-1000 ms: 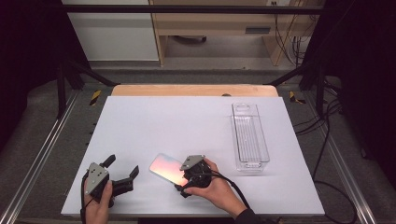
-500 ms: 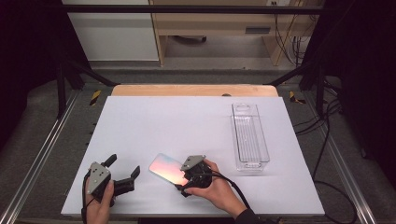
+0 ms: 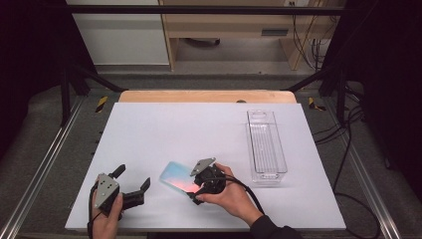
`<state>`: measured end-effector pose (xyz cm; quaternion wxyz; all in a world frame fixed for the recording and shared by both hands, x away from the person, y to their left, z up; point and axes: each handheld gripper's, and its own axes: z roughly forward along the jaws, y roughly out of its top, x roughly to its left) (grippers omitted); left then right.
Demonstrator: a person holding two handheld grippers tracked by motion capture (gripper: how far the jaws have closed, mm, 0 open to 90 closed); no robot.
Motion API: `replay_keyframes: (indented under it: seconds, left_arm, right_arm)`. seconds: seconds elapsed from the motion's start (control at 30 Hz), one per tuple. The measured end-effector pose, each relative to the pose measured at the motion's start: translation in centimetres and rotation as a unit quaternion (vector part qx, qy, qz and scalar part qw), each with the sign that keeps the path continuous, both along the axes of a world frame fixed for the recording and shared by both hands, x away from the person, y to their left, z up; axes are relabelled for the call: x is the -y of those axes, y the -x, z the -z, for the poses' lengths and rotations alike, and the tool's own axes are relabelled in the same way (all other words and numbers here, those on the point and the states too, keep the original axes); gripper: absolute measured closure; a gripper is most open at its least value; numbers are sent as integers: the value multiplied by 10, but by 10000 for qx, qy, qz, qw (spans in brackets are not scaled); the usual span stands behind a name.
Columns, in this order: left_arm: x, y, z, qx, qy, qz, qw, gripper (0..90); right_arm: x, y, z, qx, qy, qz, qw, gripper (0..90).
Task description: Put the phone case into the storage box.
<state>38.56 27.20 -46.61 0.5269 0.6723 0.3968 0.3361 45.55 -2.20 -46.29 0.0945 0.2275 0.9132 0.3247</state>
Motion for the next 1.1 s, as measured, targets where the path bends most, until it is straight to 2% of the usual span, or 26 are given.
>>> replay_keyframes:
  seconds: [0.03,0.2,0.33,0.37,0.4,0.53,0.57,0.6,0.8,0.87,0.9,0.93,1.03,1.07,1.1]
  left_arm:
    - [0,0,0,12,9,-6,10000,32]
    - [3,1,-1,43,-30,15,10000,32]
    - [12,2,-6,180,-123,102,9997,28]
    - [12,2,-6,180,-123,102,9997,27]
    - [17,1,-7,220,-201,151,9994,27]
    - [26,2,-7,290,-345,220,9987,26]
    - [29,2,-7,304,-453,228,9983,26]
    - [35,3,-8,351,-568,282,9974,26]
    - [49,4,-10,441,-686,376,9960,27]
    - [56,1,-10,489,-749,387,9952,27]
    - [65,-9,-10,625,-869,419,9934,28]
    - [71,-14,-11,590,-949,370,9931,28]
    - [80,-22,-12,693,-982,354,9921,30]
    - [90,-26,-15,852,-1097,336,9897,30]
    - [92,-27,-16,897,-1058,338,9898,31]
  right_arm:
    - [2,-4,-7,-43,-23,43,10000,182]
    - [6,-10,-26,57,36,157,9999,182]
    - [12,-16,-48,90,150,200,9996,182]
    - [12,-16,-48,90,150,200,9996,182]
    - [15,-20,-58,126,219,270,9993,182]
    - [21,-29,-75,130,266,340,9990,182]
    - [21,-29,-75,130,266,340,9990,182]
    - [23,-34,-83,141,333,369,9987,182]
    - [29,-41,-96,143,379,429,9983,182]
    - [32,-41,-99,120,376,431,9983,182]
    - [34,-41,-101,133,363,428,9983,182]
    - [36,-41,-103,148,369,423,9983,182]
    - [41,-41,-108,139,438,442,9980,182]
    - [43,-41,-110,120,465,452,9978,181]
    - [45,-41,-111,90,476,484,9977,182]
